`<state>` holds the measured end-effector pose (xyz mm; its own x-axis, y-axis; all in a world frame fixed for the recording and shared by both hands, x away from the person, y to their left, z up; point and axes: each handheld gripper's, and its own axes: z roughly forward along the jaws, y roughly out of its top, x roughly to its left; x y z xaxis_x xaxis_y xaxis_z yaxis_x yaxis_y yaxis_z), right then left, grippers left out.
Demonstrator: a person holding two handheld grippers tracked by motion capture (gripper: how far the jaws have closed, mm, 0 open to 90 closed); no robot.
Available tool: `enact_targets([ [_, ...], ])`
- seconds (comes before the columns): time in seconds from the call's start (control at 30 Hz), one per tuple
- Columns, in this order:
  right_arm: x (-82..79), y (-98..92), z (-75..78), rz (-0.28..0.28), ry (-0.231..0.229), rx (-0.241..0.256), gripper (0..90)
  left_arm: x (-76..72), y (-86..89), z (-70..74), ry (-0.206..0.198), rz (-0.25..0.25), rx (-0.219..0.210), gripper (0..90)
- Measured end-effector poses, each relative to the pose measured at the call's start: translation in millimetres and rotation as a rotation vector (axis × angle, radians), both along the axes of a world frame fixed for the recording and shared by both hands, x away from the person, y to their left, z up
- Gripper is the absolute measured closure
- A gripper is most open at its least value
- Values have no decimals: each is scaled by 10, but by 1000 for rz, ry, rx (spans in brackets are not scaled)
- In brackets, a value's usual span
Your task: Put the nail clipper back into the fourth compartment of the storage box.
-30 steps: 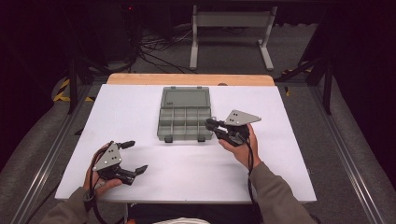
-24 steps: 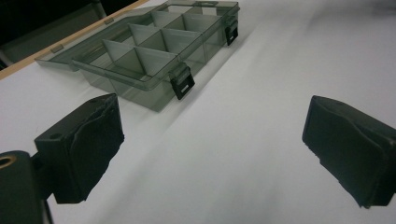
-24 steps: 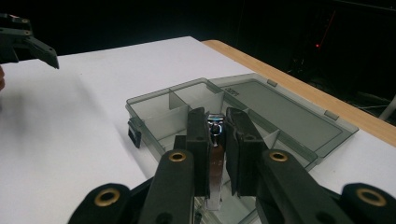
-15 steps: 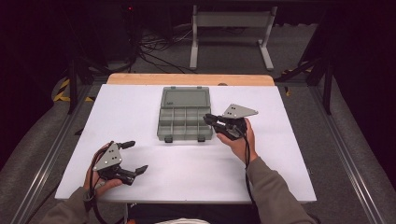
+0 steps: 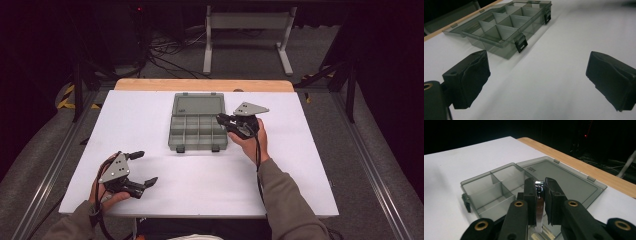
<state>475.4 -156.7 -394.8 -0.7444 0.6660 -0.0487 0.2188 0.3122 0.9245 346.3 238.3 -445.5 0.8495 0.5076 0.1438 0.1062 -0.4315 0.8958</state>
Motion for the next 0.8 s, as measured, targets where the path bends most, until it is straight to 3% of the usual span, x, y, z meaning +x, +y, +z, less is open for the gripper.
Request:
enact_targets([
  [0.43,287,32,-112,-60,43,-21,807,0,10,0,-2,-3,-3,57],
  [0.8,392,59,-221,-88,72,-49,807,0,11,-3,3,-8,-4,57],
])
